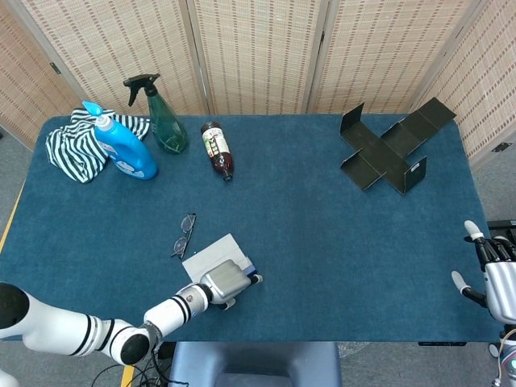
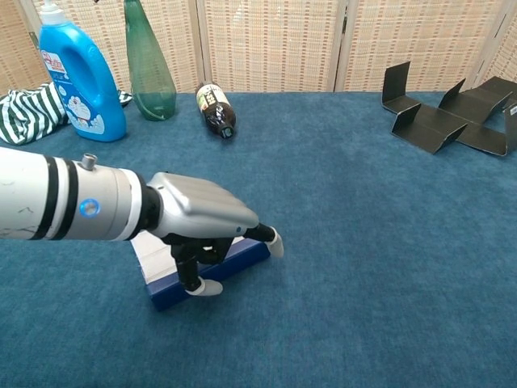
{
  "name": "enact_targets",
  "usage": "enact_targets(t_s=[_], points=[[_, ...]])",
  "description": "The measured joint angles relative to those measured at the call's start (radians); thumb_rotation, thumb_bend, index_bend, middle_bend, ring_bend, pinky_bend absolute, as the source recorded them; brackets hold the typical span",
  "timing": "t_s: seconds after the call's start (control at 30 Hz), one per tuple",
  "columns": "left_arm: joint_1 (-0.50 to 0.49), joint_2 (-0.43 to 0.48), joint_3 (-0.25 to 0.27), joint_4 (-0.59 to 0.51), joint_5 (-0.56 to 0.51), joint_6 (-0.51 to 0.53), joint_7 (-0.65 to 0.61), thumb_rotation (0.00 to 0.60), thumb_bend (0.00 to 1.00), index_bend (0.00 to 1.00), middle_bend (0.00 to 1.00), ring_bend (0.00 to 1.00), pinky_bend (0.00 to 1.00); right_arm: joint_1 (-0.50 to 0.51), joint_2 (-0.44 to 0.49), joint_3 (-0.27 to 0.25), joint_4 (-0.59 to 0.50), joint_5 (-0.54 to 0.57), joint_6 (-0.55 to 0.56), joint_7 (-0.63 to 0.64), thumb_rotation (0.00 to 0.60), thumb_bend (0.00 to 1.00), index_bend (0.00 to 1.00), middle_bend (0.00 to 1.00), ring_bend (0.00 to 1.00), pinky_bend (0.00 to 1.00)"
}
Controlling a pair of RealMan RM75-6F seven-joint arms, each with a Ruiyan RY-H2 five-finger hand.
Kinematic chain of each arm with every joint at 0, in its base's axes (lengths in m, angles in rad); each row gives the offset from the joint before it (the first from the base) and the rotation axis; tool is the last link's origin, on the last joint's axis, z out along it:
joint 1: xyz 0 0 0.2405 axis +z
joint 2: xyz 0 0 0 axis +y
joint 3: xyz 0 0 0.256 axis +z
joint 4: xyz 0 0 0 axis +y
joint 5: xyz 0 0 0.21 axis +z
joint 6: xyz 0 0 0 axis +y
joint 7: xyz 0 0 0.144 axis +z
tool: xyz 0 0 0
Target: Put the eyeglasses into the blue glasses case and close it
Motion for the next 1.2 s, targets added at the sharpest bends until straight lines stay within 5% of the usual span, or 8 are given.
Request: enact_targets(t_s=[0.57,0.93,1.2], points=[[-0.103,-0.058,0.048,0.127,-0.308,0.124,0.104,0.6,0.43,0.16,1.0,0.96,0.99,-0.003,-0.003,0.002,0.007,-0.003,0.006,0.007,0.6,0.27,0.05,0.29,0.32,0.22],[0.028,0.069,-0.047,0.099,-0.089,0.157,-0.181,0.6,0.42,0.25,1.0,0.96,0.99,0.002,0.002,0.004,-0.008,-0.004,0.001,-0.009,0.6,0.27,0.05,0.3,0.33,0.23],[0.109,0.033,-0.063,0.291,-0.086,0.19,-0.251,0.6,0.42,0.39,1.0,0.96,0.99,0.001,0.002,0.004,-0.01,-0.012,0.007,-0.01,0.6,0.27,0.05,0.3,0.34,0.23]])
